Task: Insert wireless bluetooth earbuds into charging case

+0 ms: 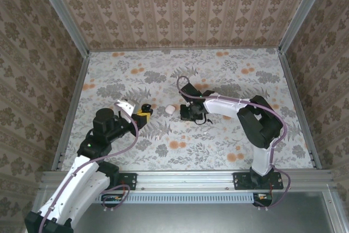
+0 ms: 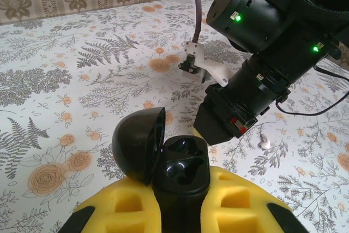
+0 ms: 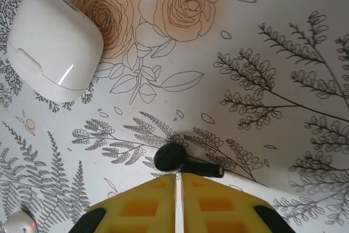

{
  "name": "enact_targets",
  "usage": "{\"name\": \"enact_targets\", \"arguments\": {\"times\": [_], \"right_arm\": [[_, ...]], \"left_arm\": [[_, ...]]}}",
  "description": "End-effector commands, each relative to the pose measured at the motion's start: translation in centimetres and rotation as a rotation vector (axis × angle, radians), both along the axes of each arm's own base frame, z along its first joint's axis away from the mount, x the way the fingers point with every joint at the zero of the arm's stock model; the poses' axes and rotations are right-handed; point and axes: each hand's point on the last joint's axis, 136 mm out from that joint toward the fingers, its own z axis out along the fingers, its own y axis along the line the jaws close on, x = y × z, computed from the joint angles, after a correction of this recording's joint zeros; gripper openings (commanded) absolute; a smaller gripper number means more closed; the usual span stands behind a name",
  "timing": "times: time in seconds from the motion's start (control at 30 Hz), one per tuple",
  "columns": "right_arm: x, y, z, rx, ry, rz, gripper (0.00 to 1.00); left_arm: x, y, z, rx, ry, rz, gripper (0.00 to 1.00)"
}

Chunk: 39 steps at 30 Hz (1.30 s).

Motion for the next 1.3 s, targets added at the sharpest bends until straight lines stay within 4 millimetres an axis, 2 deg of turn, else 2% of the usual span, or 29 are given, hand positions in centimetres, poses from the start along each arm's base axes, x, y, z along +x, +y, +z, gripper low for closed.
{"name": "enact_targets", "arguments": {"times": [0.0,0.13,0.27,0.37,0.63,1.27], "right_arm": [[-0.1,-1.1,2.3,-0.001,-0.043,0.002,0.12],[-0.1,-0.8,3.0,0.009,-0.071,0.054,0.18],[0.2,-0.1,3.5,-0.021,-0.082,0.172,0.28],[0.3,0.2,3.5,-0.060,-0.084,0.260,0.31],[0.2,1.2,1.9,-0.134,-0.082,0.399,0.31],[0.3,1.3,-1.8,-0.233,-0.049,0.478,0.29]], "left_arm": [[-0.2,-0.5,0.1,-0.026,0.000,-0.023,0.00],[-0.1,-0.7,0.0,-0.032,0.009,-0.027,0.00],[-0.2,-0.9,-0.1,-0.037,0.022,-0.034,0.00],[-0.3,-0.9,-0.2,-0.039,0.030,-0.035,0.00],[-0.2,-0.7,-0.6,-0.042,0.055,-0.016,0.00],[-0.6,-1.6,-0.6,-0.028,0.057,-0.035,0.00]]}}
